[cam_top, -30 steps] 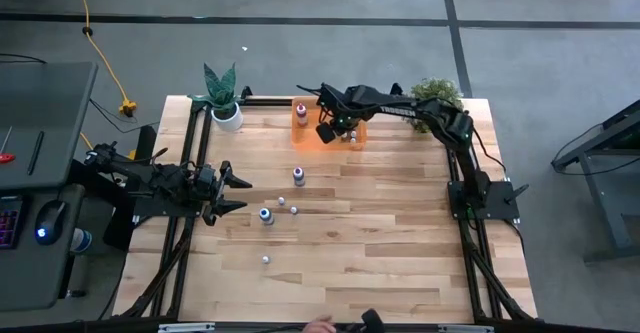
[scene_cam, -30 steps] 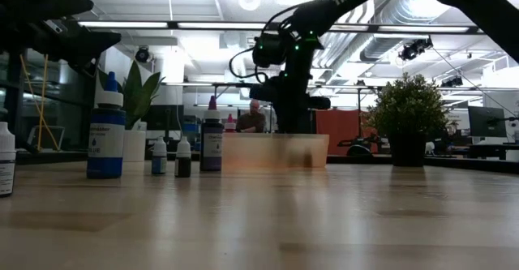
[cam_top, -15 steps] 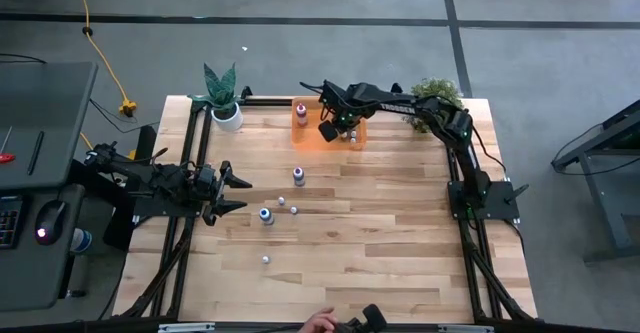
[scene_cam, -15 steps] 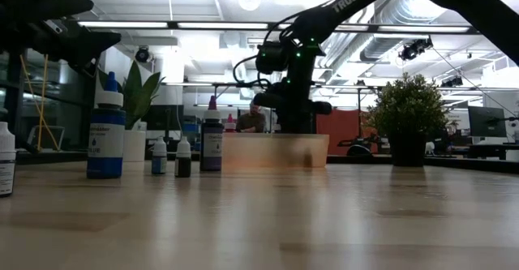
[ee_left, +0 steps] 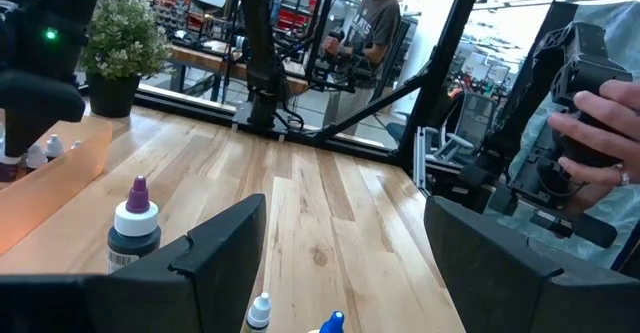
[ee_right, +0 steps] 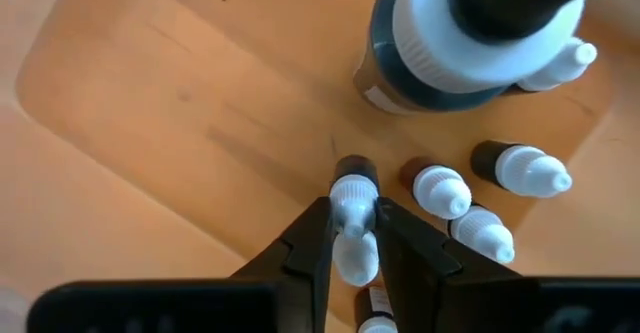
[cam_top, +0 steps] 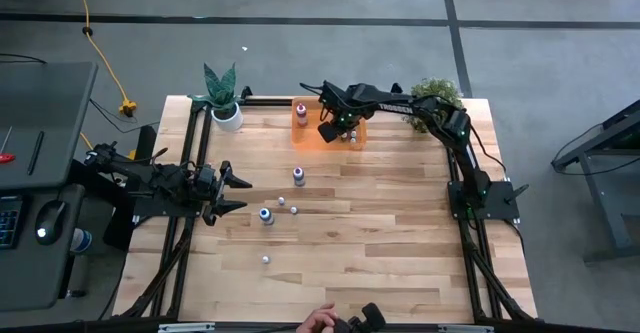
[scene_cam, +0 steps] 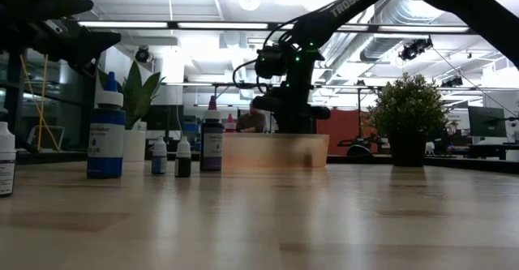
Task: Pick & Place food coloring
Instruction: Put the small black food coloring bottle into the orange bin
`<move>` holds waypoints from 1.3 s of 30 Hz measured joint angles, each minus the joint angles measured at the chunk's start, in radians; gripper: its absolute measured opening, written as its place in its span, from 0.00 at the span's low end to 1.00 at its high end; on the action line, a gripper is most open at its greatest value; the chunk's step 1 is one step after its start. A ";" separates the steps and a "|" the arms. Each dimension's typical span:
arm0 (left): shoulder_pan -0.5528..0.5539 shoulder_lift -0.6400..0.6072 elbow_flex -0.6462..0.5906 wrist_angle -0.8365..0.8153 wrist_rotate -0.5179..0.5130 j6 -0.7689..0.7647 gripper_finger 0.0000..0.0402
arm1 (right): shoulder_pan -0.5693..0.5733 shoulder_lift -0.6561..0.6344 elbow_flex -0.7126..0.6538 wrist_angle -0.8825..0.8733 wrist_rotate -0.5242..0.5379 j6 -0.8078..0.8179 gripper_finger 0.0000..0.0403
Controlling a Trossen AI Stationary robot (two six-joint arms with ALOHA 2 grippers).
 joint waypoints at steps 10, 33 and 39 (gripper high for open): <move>0.000 0.000 0.000 0.000 0.000 0.000 0.68 | 0.000 0.000 0.000 -0.007 0.011 -0.004 0.29; 0.000 0.000 0.000 0.000 0.000 0.000 0.68 | 0.045 -0.209 0.003 0.017 0.148 -0.038 0.42; 0.000 0.000 0.000 0.000 0.000 0.000 0.68 | 0.104 -0.323 0.003 0.085 0.201 -0.115 0.42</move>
